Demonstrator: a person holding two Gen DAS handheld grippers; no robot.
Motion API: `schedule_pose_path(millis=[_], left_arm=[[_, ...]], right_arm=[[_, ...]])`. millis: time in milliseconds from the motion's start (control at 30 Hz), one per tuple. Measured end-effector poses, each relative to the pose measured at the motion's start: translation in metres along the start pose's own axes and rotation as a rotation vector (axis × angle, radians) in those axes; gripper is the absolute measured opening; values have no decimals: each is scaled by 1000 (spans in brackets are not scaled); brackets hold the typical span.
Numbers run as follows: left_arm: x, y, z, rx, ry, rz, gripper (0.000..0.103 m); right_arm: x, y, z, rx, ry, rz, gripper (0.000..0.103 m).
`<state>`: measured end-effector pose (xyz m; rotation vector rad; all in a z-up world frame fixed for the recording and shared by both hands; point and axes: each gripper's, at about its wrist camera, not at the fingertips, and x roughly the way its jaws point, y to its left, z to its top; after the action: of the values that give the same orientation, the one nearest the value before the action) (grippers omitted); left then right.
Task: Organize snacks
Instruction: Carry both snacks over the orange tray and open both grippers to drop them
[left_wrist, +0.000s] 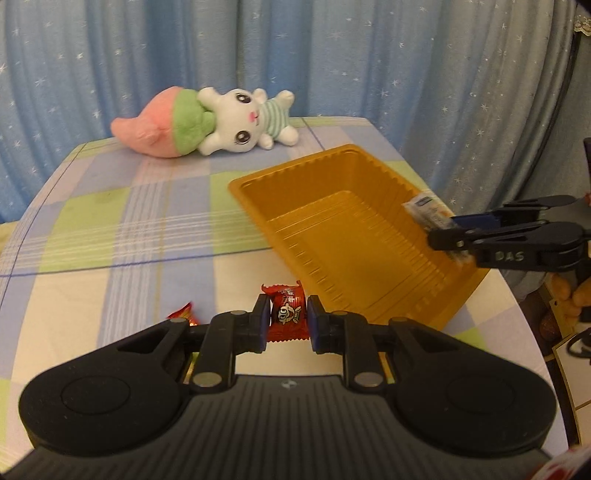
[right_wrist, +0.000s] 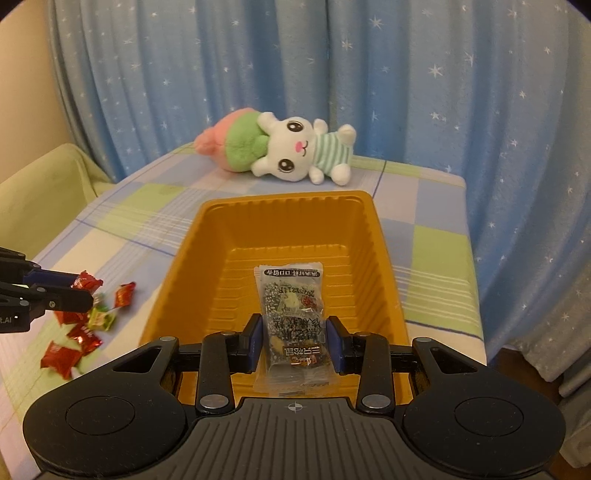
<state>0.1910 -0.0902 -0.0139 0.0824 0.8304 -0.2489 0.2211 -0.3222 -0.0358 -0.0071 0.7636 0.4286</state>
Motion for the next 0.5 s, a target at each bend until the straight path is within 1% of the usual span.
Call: schedule_pose_path(millis=[233,500], left_arm=[[20,-15,15,-6,20,-7,20],[35,-24,24,-8,37,-13,20]], right_arm=[[22,-12,3,11,19,8,37],[44,-18,3,12,42,8,37]])
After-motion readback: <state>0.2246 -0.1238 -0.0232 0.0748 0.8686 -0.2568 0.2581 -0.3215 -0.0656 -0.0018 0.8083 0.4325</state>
